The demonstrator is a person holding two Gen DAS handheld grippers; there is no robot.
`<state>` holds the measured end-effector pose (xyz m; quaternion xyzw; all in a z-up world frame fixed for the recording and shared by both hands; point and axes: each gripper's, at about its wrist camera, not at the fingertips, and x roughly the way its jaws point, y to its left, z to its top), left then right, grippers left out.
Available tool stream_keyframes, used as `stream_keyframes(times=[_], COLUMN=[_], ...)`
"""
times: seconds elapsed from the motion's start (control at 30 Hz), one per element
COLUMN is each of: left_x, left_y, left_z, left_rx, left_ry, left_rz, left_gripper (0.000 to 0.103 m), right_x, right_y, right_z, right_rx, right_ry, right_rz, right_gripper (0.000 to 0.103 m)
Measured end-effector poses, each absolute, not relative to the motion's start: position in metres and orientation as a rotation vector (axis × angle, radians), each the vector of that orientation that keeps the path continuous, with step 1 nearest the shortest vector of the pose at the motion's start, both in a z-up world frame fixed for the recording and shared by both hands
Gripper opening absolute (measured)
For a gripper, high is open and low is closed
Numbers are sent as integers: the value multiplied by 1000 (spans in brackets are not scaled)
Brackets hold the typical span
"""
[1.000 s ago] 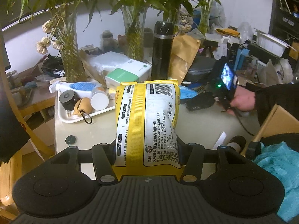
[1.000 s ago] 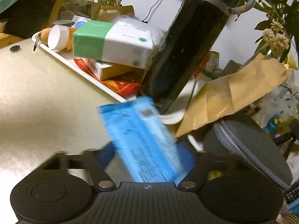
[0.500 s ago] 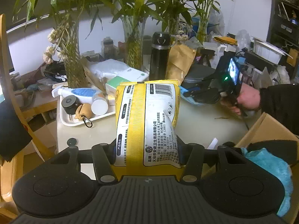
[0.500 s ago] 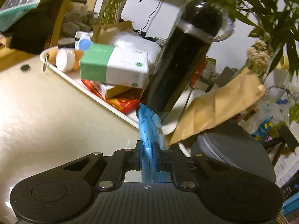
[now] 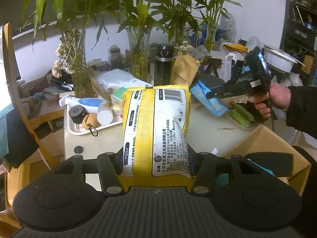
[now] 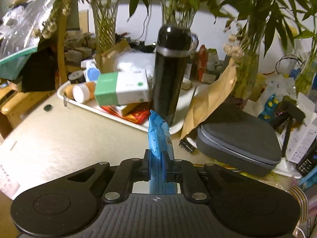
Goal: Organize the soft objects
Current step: 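Grasp the blue wet-wipes pack with the right tool while the left tool holds the yellow pack, then carry both packs to the box and open the left tool dropping the yellow pack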
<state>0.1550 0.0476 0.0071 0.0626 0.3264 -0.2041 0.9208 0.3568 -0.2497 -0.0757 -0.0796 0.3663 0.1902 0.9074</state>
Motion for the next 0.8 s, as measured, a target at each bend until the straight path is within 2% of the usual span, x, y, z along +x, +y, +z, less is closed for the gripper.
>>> stream_keyframes(times=[0.4, 0.8], left_x=[120, 92], left_y=[36, 28], left_z=[33, 23], left_rx=[33, -168], left_ry=[748, 902], left_rz=[-412, -334], left_gripper=[53, 53], right_x=[284, 209], right_y=[-269, -285], right_z=[11, 67], right_rx=[-89, -62], right_ry=[671, 583], right_rz=[448, 490], right_gripper=[12, 12])
